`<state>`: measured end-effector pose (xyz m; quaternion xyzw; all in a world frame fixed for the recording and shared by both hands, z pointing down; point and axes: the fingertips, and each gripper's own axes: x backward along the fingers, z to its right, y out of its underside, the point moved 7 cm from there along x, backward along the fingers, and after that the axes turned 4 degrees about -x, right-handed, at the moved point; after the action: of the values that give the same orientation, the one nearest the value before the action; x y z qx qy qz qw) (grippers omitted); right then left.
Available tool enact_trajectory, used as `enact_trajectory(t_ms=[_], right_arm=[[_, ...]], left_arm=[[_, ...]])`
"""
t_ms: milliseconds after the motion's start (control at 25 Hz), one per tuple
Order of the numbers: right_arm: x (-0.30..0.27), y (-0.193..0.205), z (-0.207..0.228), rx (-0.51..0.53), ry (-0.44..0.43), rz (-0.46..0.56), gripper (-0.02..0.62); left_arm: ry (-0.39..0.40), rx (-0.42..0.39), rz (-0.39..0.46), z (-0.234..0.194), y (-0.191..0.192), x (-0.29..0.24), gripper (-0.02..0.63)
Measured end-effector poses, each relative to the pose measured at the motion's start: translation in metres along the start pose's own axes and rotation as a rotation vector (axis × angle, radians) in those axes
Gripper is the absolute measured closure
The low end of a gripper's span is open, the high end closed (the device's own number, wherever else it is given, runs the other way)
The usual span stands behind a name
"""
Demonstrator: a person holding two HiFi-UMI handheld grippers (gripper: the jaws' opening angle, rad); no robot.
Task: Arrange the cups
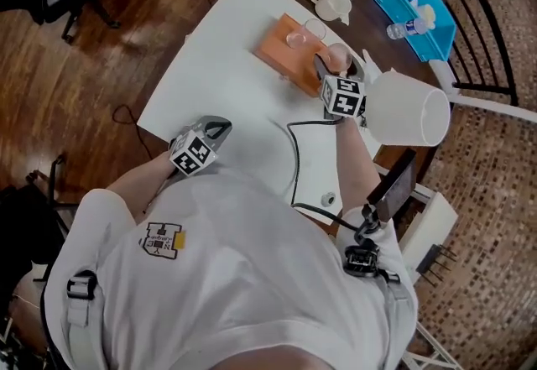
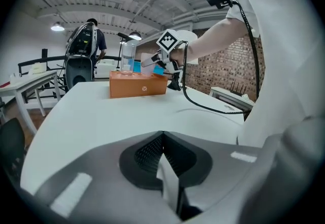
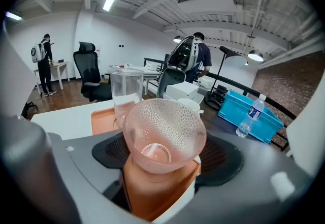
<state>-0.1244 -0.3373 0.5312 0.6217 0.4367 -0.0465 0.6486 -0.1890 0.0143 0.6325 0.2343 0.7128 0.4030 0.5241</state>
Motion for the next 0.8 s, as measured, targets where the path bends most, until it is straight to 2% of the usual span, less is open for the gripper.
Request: enact_trajectory(t_ms=[360,800], right_arm=[[-0.0045,0.0039,-0.0070,0.009,-0.013,0.027,0.206],[-0.0083,0.0077,-0.0057,-0.028,-0.044,0.026,0.210]], left_arm=[[0.005,0.014,-0.018,-0.0007,0.0011,0.0012,0.604],[-0.030,0.007,-0.019,-0.0041,0.0021,-0.0009,0.604]])
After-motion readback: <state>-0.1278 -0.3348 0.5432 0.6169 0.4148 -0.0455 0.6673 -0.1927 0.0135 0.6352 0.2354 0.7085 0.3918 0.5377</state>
